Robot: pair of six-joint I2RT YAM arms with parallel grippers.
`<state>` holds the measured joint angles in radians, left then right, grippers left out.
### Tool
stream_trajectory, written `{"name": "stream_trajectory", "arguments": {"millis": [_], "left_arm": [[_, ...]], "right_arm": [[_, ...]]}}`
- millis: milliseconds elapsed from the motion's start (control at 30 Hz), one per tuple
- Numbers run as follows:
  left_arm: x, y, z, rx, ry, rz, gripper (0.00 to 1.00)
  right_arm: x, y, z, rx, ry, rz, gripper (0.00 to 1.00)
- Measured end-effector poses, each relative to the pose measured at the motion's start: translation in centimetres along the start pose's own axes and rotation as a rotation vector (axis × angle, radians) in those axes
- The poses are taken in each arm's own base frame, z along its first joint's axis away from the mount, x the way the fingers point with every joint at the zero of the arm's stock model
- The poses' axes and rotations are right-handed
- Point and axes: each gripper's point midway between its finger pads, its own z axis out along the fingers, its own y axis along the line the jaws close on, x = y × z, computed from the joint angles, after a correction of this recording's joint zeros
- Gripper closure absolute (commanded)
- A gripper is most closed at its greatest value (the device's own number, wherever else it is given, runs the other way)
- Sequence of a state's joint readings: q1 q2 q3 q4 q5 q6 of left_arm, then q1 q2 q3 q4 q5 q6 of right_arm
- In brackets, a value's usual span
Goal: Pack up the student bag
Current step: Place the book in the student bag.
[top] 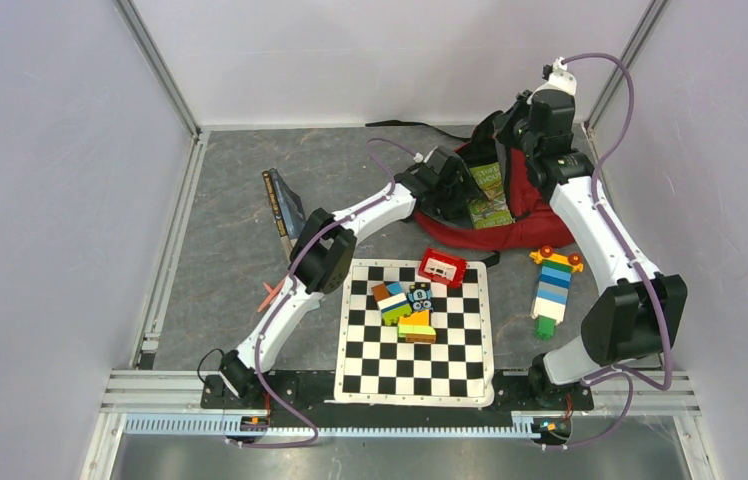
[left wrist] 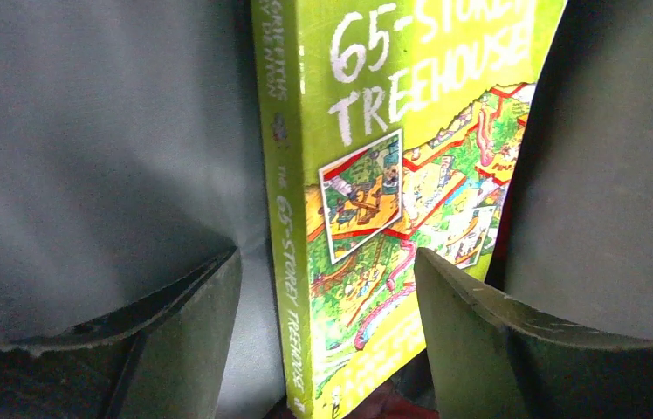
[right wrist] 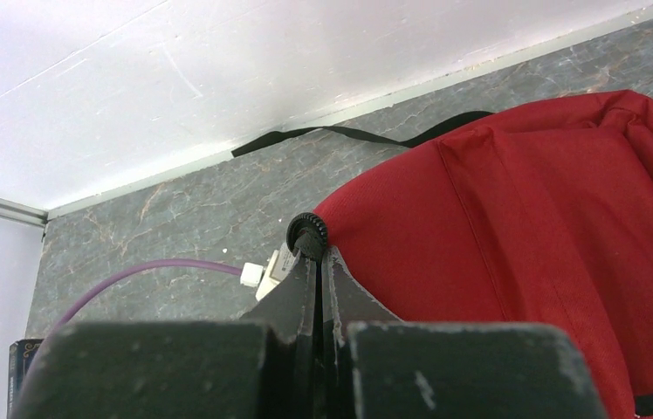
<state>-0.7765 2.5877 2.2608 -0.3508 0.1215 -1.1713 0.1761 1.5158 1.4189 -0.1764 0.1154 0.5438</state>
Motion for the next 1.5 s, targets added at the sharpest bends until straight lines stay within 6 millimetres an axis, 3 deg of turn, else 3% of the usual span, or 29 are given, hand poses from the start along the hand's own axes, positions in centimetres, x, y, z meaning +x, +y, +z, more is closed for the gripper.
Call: {"name": "stream_trajectory", "arguments": {"millis": [300, 533, 733, 967, 1133, 1367, 1500], "left_arm": [[0.7, 0.4, -0.5, -0.018, 0.036, 0.001, 0.5], [2.6, -1.6, 0.3, 0.095, 0.094, 0.027, 0.52], [4.4, -3.1, 1.1, 0.185, 0.146, 0.054, 0.38], [3.6, -2.6, 0.5, 0.175, 0.118, 0.143, 0.11], [1.0, -2.3, -3.6, 0.123, 0.039, 0.252, 0.03], [-5.6, -5.4, -15.1, 0.14, -0.157, 0.408, 0.0], [-8.7, -5.6, -21.0, 0.1, -0.251, 0.471, 0.0]], "right_arm": [[-0.2, 0.0, -0.4, -0.001, -0.007, -0.011, 1.0], [-0.2, -0.1, -0.4, -0.002, -0.008, -0.017, 1.0], [-0.2, -0.1, -0.4, -0.002, -0.008, -0.018, 1.0], [-0.4, -0.4, -0.5, 0.01, -0.017, -0.043, 1.0], [-0.7, -1.1, -0.9, 0.04, -0.033, -0.076, 1.0], [-1.8, -1.8, -1.5, 0.078, -0.071, -0.124, 1.0], [-1.6, -2.1, -1.7, 0.088, -0.071, -0.136, 1.0]]}}
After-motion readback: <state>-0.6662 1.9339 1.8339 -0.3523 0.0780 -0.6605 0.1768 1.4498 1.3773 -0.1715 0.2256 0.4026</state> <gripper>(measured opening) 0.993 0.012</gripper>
